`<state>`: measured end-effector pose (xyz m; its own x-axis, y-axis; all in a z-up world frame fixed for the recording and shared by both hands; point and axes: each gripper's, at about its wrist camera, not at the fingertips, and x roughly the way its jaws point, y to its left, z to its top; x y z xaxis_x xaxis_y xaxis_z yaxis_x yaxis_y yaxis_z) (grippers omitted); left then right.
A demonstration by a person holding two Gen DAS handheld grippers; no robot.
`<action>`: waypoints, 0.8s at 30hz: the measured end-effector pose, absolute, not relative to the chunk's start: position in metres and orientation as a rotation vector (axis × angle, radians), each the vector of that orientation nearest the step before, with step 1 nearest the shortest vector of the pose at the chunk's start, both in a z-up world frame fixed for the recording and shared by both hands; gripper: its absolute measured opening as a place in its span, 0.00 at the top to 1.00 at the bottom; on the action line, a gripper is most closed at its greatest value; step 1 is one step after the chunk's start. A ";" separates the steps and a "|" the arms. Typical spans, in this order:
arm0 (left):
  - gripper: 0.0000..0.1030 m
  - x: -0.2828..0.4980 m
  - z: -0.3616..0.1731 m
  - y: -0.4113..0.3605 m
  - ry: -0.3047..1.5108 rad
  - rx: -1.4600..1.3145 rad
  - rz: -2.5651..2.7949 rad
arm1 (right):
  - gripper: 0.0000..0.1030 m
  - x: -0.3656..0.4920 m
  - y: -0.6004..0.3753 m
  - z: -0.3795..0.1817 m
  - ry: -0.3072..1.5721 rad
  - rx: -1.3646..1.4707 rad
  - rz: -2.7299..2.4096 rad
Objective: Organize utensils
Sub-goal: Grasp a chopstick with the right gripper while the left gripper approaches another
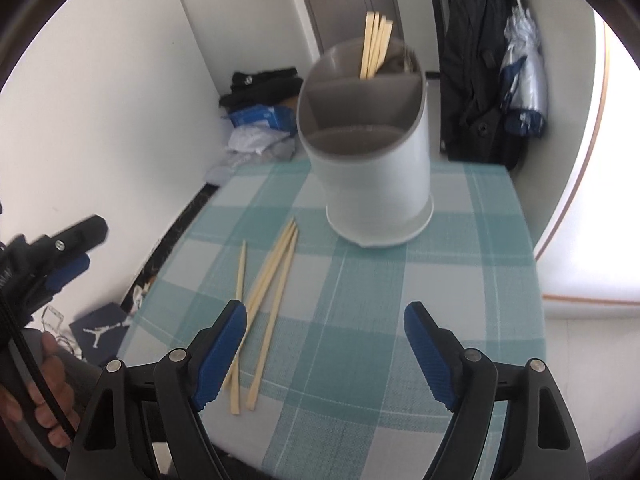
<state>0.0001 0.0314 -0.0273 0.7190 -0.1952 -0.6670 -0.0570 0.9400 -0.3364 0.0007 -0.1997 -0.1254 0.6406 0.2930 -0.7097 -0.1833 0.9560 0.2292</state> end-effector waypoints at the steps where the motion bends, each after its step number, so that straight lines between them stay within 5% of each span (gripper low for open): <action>1: 0.01 0.001 -0.028 0.034 0.775 -0.353 -0.075 | 0.21 0.004 -0.196 -0.129 0.847 0.136 0.280; 18: 0.01 0.022 -0.047 0.086 0.912 -0.610 0.001 | 0.30 0.062 -0.137 -0.182 1.025 -0.042 0.233; 24: 0.01 0.024 -0.048 0.091 0.918 -0.618 0.008 | 0.55 0.067 -0.117 -0.182 1.011 -0.147 0.234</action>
